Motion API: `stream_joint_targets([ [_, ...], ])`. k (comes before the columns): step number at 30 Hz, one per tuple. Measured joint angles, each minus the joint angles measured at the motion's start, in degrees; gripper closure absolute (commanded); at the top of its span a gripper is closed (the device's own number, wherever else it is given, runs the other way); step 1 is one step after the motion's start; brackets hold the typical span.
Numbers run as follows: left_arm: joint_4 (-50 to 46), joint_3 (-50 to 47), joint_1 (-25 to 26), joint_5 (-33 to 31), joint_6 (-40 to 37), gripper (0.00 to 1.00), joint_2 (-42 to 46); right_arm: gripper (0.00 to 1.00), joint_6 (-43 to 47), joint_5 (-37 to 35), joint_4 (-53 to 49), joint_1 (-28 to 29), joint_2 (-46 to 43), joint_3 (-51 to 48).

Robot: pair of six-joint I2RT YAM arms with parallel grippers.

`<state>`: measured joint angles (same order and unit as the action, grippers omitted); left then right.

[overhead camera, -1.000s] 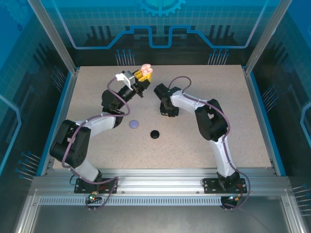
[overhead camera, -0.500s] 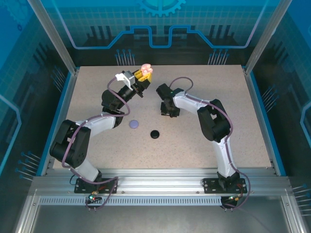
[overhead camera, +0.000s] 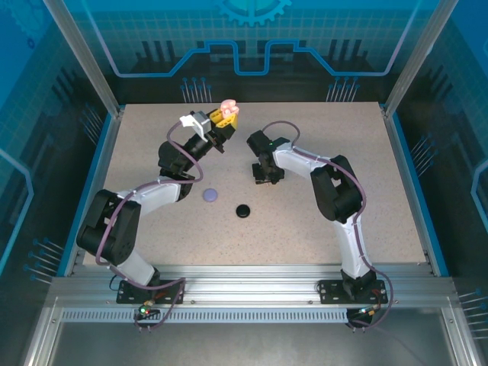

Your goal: Insert the wireless bluetooth earbuds into the charging case

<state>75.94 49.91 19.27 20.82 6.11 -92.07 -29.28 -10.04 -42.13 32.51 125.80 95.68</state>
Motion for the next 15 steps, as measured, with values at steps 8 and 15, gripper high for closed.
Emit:
stream_joint_targets([
  [8,-0.17,0.00,0.02,0.00,0.02,1.00,0.00,0.76,0.87,-0.20,-0.15,0.00,0.00,0.00],
  [15,-0.17,0.00,0.02,0.00,0.00,1.00,0.00,0.82,0.44,-0.24,0.57,0.07,-0.42,-0.70],
])
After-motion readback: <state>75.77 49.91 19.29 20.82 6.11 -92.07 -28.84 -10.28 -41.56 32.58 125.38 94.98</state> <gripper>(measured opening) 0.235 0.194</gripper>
